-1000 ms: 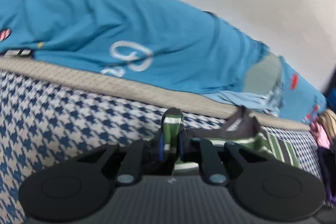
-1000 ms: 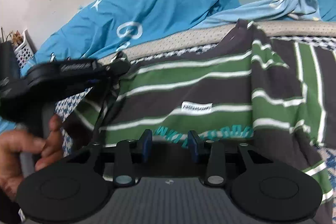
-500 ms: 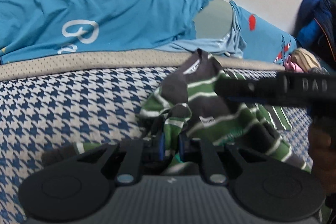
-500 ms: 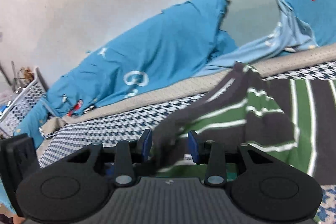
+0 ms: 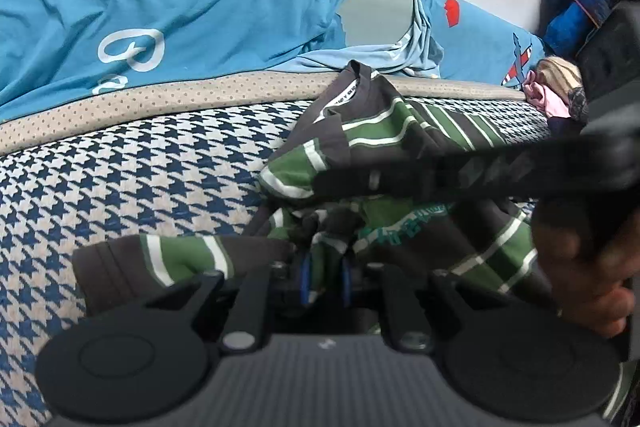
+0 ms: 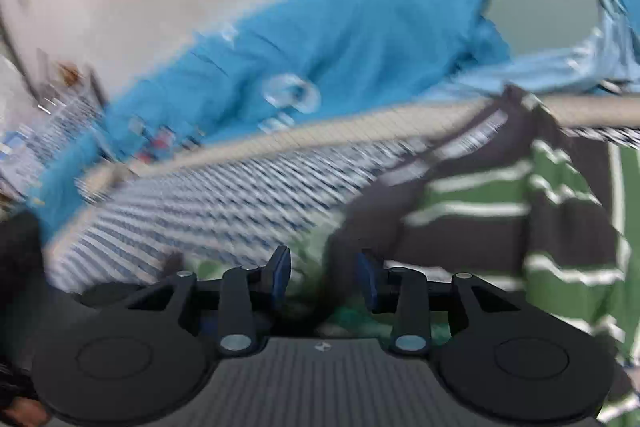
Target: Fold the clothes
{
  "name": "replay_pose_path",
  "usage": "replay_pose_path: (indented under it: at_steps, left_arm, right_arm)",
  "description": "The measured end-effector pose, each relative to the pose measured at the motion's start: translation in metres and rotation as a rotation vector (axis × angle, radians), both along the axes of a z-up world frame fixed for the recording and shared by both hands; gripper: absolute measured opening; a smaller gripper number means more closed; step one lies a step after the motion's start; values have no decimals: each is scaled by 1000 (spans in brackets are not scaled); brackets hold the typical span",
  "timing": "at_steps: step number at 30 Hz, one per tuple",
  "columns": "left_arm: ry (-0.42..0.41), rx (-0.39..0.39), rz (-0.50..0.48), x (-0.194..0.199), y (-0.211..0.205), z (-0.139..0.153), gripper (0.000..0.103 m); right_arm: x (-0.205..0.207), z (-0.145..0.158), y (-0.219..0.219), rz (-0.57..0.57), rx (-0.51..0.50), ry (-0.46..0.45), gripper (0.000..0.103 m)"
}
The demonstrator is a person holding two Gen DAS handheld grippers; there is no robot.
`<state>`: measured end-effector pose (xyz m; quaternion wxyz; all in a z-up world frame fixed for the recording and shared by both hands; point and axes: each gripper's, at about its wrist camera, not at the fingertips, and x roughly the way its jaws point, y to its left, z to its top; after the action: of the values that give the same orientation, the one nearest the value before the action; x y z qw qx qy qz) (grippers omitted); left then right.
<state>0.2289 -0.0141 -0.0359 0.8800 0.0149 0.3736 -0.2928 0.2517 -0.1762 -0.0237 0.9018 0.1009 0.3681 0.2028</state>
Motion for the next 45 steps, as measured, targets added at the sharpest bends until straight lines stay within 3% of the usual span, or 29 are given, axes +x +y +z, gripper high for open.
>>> replay_pose_path:
  at_steps: [2,5,10,15,20,24,34,37,45]
  left_arm:
    - [0,3,-4,-1,-1,0,16]
    - [0,5,-5,-2,-1,-1,16]
    - [7,-7,0,-2,0,-2,16]
    - [7,-11,1,-2,0,-3,16]
    - [9,-8,-14,-5,2,-3,16]
    - [11,-7,-24,-7,3,-3,16]
    - [24,18,-20,-14,3,3,19]
    - [16,57,-3,-22,1,11,28]
    - [-10,35,0,-33,1,25,52]
  right_arm:
    - [0,-6,-2,-25,-36,21,30]
    - [-2,-5,-5,-47,-34,29,30]
    - [-8,12,-8,-66,-46,-84,30]
    - [-9,16,-1,60,46,-113,30]
    - [-7,4,13,156,-11,-118,29]
    - [-5,-10,20,150,-113,-111,28]
    - [-11,-19,30,134,-248,-176,6]
    - [-13,-16,28,119,-233,-185,5]
    - [0,8,13,48,35,-189,5]
